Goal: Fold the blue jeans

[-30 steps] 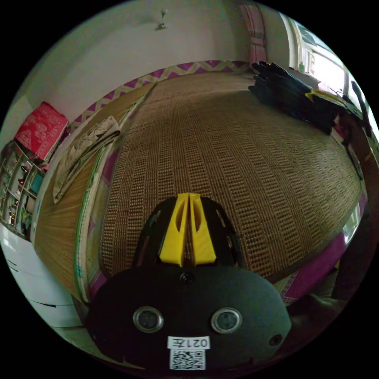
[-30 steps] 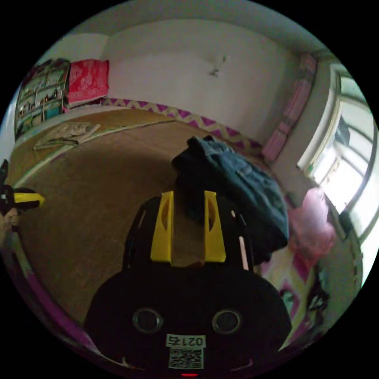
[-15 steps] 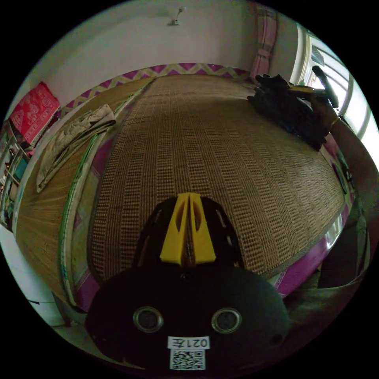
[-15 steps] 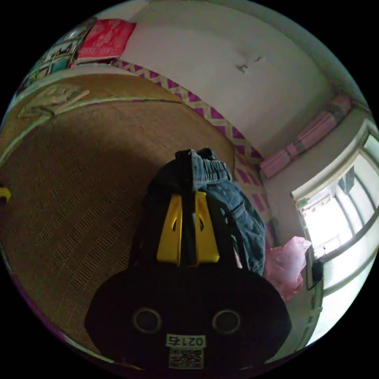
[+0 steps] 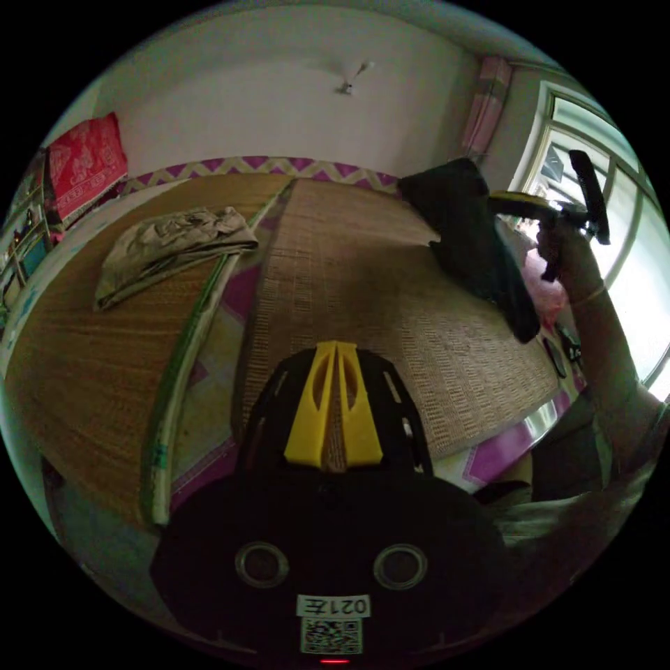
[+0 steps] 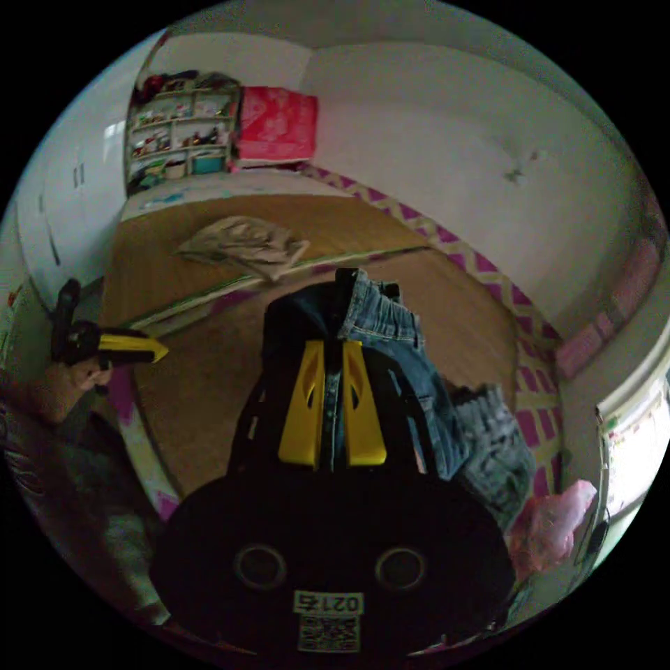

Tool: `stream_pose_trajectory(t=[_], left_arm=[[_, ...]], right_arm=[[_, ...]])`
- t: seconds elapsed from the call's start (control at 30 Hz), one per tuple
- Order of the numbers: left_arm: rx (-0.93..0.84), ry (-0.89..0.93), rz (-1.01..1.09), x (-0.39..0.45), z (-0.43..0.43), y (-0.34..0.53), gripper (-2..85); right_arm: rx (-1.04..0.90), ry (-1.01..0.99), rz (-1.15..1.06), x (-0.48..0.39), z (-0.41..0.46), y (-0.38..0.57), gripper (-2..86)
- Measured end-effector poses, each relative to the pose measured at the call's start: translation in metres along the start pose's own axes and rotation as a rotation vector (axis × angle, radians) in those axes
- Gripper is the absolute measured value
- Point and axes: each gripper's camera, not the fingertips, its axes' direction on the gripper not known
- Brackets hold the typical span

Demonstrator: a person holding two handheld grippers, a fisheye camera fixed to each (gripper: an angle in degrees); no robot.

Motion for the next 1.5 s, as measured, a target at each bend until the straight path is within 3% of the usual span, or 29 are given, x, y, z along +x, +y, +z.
stream_pose_trajectory(t=[0.2, 0.3, 0.4, 0.63, 0.73, 0.87, 1.1, 1.23, 1.37, 1.47, 1.5], left_arm=[[-0.054, -0.049, -0.039, -0.043, -0.022, 0.034, -0.5], [-0.060, -0.064, -0.054, -0.062, -0.028, 0.044, -0.4], [-0.044, -0.037, -0.077, -0.074, -0.030, 0.045, -0.4], [-0.044, 0.018, -0.077, -0.073, -0.023, 0.037, -0.4], [-0.046, 0.011, -0.075, -0.074, -0.024, 0.034, -0.5], [-0.048, 0.010, -0.060, -0.076, -0.024, 0.027, -0.7], [-0.021, 0.080, 0.046, -0.049, -0.005, -0.001, -0.6], [-0.010, 0.137, 0.142, -0.019, 0.016, -0.023, 0.7], [-0.038, 0.200, 0.321, 0.032, 0.055, -0.056, 5.8], [-0.087, 0.172, 0.464, 0.065, 0.082, -0.075, 7.5], [-0.105, 0.160, 0.508, 0.075, 0.091, -0.080, 8.1]], right_arm=[[-0.211, -0.175, -0.143, -0.167, 0.140, 0.016, 5.1], [-0.102, -0.057, -0.108, -0.167, 0.121, 0.032, 7.6], [-0.059, -0.131, -0.081, -0.147, 0.094, 0.040, 11.9], [-0.124, -0.089, -0.085, -0.138, 0.134, 0.050, 11.0], [-0.105, -0.205, 0.066, -0.100, 0.143, 0.060, 5.4], [0.119, -0.398, 0.353, 0.024, 0.087, 0.100, 1.1], [0.442, -0.258, 0.781, 0.225, -0.078, 0.283, 0.5], [0.372, -0.143, 1.008, 0.284, -0.082, 0.400, 1.0], [0.071, -0.166, 1.229, 0.315, -0.007, 0.512, 2.4], [0.180, -0.262, 1.304, 0.316, -0.006, 0.559, 4.6], [0.208, -0.210, 1.316, 0.313, -0.020, 0.565, 5.1]])
